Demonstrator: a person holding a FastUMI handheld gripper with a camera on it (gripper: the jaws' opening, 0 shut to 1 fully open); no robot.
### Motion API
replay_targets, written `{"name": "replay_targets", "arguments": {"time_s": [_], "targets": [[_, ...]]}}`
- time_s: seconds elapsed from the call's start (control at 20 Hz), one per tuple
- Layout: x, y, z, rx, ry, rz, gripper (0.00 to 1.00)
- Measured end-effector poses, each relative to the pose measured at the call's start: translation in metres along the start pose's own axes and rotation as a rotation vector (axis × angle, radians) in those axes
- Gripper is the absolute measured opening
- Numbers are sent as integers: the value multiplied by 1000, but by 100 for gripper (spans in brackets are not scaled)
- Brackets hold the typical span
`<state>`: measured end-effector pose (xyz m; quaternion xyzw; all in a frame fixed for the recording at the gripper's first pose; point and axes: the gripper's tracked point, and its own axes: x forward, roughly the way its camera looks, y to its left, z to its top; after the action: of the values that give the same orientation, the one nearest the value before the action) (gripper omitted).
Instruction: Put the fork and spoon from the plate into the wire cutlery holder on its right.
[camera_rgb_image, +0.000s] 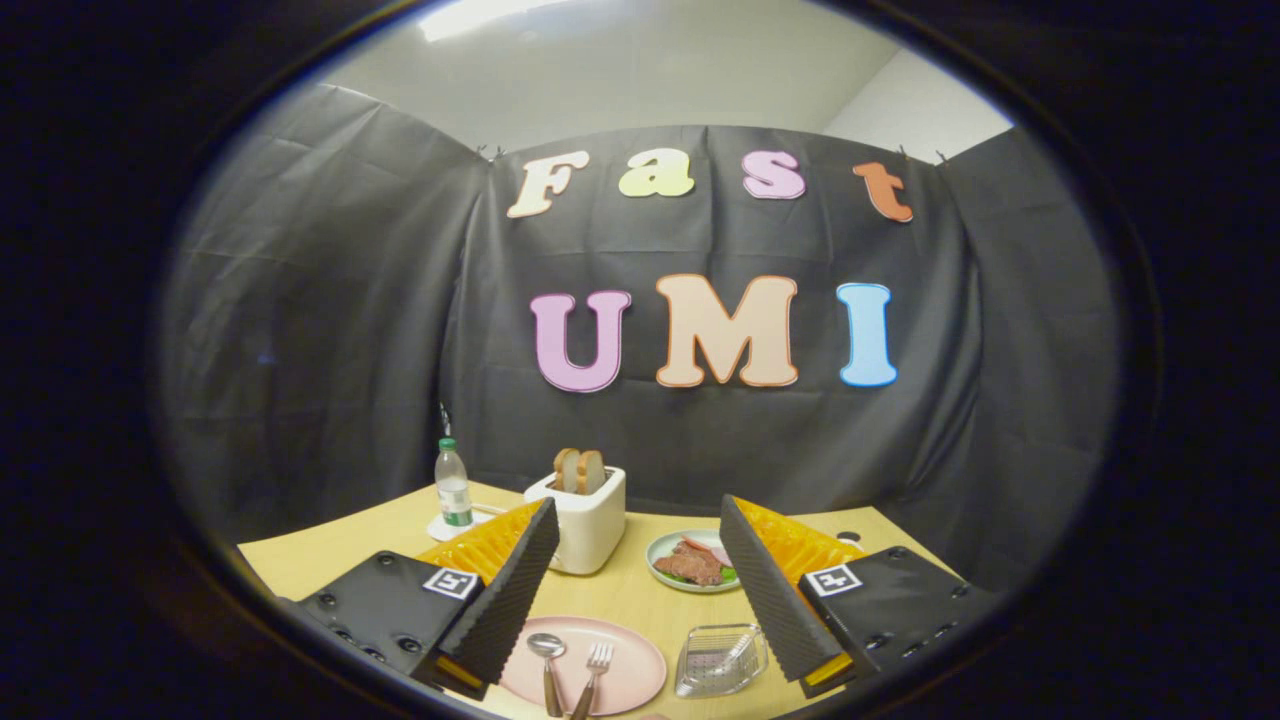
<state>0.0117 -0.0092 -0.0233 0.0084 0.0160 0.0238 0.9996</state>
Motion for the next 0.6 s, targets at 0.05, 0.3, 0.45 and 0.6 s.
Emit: {"name": "replay_targets", "arguments": {"time_s": [0.05,0.3,0.45,0.6], "targets": [[1,1,-3,2,5,2,100],[6,6,-22,2,47,23,100],[9,11,-39,-1,81,38,100],[12,15,-63,-2,145,58,100]]}}
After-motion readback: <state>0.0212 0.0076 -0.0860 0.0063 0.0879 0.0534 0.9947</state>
